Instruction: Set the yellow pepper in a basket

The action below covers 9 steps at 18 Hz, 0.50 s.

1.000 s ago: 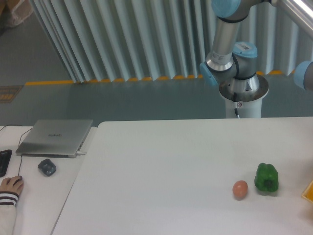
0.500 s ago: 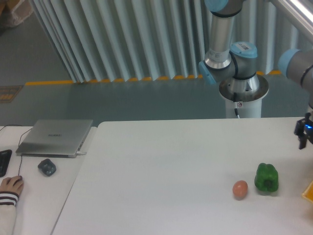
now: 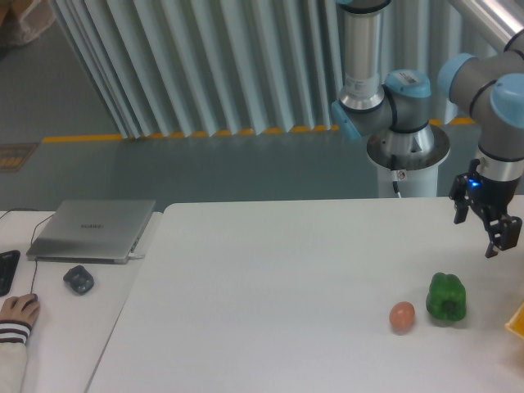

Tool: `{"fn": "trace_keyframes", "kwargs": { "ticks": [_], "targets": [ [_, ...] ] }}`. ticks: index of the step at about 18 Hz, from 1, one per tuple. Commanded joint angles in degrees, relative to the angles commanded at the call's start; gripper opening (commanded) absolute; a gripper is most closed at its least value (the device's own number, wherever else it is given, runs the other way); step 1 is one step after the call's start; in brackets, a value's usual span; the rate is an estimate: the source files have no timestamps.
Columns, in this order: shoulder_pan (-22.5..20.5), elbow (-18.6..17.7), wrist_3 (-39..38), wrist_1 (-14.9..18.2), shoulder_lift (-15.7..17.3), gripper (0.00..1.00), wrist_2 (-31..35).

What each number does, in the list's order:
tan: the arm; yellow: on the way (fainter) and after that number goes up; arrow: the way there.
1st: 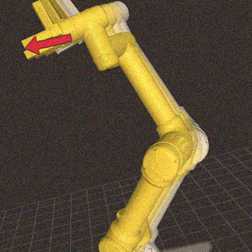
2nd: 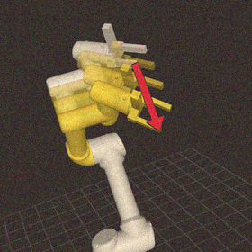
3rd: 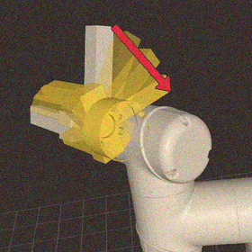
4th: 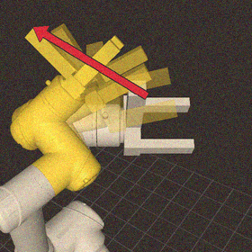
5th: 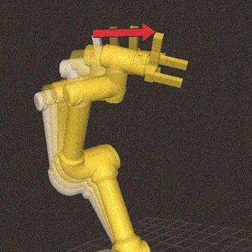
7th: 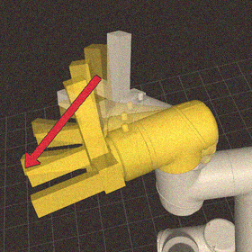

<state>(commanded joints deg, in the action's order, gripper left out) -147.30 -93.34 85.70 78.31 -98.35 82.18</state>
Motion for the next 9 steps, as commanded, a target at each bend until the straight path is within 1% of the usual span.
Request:
{"fn": "trace_keyframes", "kwargs": {
  "ticks": [3, 9],
  "targets": [
    [0.00, 0.61, 0.61, 0.00, 0.00, 1.00, 0.00],
    [1.14, 0.00, -0.18, -0.87, -0.26, 1.00, 0.09]
  ]
}}
